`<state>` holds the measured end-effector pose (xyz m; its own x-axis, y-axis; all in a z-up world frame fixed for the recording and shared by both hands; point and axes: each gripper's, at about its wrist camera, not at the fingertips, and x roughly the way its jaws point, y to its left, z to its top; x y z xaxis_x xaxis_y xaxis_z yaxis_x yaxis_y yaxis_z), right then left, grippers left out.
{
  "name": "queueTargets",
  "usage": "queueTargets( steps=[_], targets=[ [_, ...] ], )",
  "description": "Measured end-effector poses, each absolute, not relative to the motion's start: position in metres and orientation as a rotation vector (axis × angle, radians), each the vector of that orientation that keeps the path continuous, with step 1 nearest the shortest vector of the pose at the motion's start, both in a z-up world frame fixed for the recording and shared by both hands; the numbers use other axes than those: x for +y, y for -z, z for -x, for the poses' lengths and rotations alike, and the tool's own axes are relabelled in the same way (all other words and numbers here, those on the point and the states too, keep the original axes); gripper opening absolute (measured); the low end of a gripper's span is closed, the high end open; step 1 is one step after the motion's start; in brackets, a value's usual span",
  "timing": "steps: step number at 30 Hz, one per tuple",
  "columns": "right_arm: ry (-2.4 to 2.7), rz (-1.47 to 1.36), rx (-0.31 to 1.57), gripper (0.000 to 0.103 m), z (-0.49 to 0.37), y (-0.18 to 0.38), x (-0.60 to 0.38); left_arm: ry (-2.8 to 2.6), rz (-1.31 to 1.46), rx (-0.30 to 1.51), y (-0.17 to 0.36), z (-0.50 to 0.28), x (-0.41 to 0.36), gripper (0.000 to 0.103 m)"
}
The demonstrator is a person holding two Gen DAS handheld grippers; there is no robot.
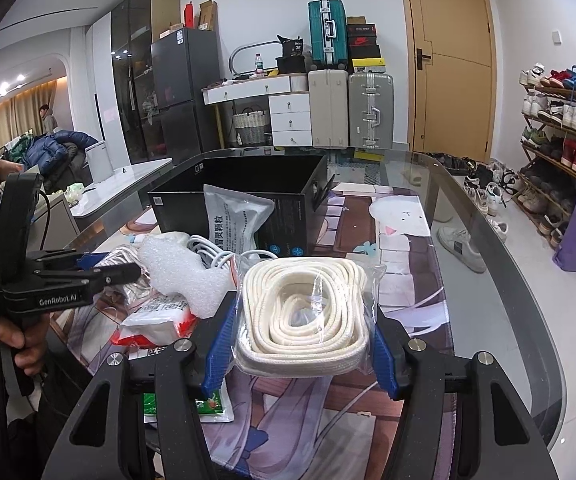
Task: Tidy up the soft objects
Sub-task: 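Grasp the bagged white cable bundle with the left gripper while the right holds the rope, then lift both bagged bundles and carry them over the black box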
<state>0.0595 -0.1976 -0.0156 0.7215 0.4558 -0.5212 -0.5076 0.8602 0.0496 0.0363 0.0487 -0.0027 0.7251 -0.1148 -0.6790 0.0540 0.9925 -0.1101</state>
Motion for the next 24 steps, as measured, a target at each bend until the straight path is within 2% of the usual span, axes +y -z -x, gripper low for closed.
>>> queueTargets(
  steps=[5, 7, 9, 10, 11, 14, 16, 24],
  targets=[
    [-0.538, 0.104, 0.537, 0.059, -0.055, 0.012, -0.196, 0.103, 0.09, 0.775, 0.001, -0.031, 0.054, 0.034],
    [-0.539, 0.105, 0.532, 0.059, -0.053, 0.011, -0.196, 0.114, 0.084, 0.793, 0.0, -0.024, 0.056, 0.038],
    [-0.542, 0.106, 0.529, 0.059, -0.052, 0.01, -0.195, 0.108, 0.082, 0.802, -0.002, -0.018, 0.057, 0.047],
    [-0.543, 0.107, 0.527, 0.059, -0.052, 0.01, -0.194, 0.094, 0.07, 0.797, -0.004, -0.015, 0.059, 0.057],
    [-0.545, 0.107, 0.527, 0.059, -0.051, 0.01, -0.194, 0.089, 0.054, 0.788, -0.005, -0.011, 0.059, 0.062],
    [-0.545, 0.11, 0.525, 0.059, -0.05, 0.009, -0.193, 0.138, -0.032, 0.762, -0.011, -0.005, 0.055, 0.073],
    [-0.541, 0.111, 0.524, 0.059, -0.049, 0.009, -0.194, 0.155, -0.086, 0.73, -0.015, -0.002, 0.052, 0.088],
    [-0.522, 0.104, 0.53, 0.059, -0.052, 0.008, -0.199, 0.285, -0.241, 0.767, -0.005, -0.024, 0.028, 0.091]
  ],
)
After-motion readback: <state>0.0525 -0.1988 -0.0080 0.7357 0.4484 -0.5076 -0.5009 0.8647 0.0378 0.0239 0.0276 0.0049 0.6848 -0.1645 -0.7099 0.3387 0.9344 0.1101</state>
